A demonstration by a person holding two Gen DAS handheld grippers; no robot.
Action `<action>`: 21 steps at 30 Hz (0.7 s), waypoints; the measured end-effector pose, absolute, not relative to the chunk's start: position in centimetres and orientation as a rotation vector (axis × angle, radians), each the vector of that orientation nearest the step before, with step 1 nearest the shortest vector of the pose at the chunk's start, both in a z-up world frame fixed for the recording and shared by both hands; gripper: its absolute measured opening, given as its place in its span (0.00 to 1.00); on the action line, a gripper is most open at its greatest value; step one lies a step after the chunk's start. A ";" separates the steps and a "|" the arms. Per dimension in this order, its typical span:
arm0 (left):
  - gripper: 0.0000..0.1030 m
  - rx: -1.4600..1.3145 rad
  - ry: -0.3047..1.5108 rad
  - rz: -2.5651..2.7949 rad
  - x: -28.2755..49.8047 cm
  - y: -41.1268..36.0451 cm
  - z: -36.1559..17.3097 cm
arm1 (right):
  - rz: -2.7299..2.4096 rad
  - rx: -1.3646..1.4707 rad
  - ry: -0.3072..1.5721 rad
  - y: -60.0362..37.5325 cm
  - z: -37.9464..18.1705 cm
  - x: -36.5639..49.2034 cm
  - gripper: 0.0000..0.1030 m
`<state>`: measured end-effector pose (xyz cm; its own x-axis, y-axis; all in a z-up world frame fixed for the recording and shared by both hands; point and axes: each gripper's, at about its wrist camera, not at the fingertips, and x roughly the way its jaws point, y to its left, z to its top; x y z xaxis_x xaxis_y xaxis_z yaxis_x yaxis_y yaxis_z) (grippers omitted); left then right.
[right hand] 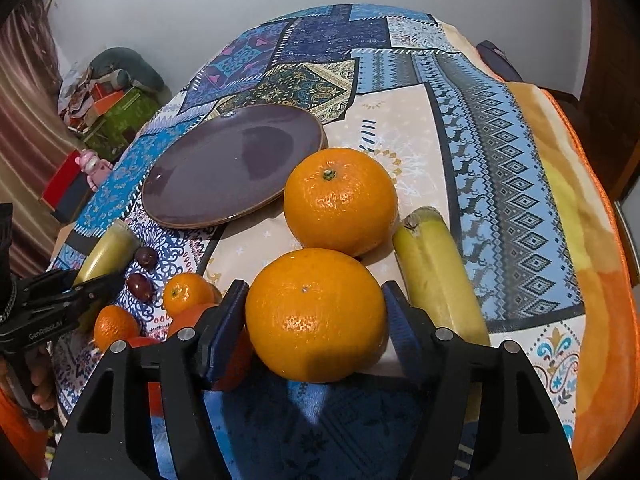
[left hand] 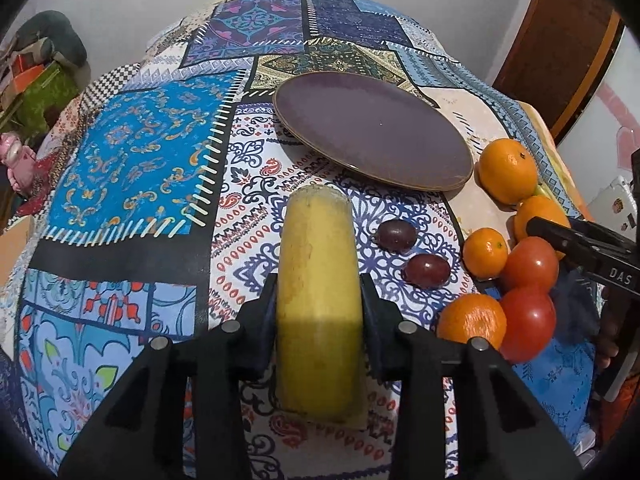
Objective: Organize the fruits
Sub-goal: 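Grasp the yellow corn cob with the left gripper while the right gripper grasps a large orange, then carry the corn cob and orange onto the purple plate and open both grippers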
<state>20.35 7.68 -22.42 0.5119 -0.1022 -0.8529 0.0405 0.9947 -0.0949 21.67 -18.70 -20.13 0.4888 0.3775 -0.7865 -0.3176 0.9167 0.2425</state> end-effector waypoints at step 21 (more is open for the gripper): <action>0.36 -0.060 0.880 -0.075 21.6 7.1 -15.6 | 0.482 0.032 0.812 -16.8 -14.0 23.5 0.62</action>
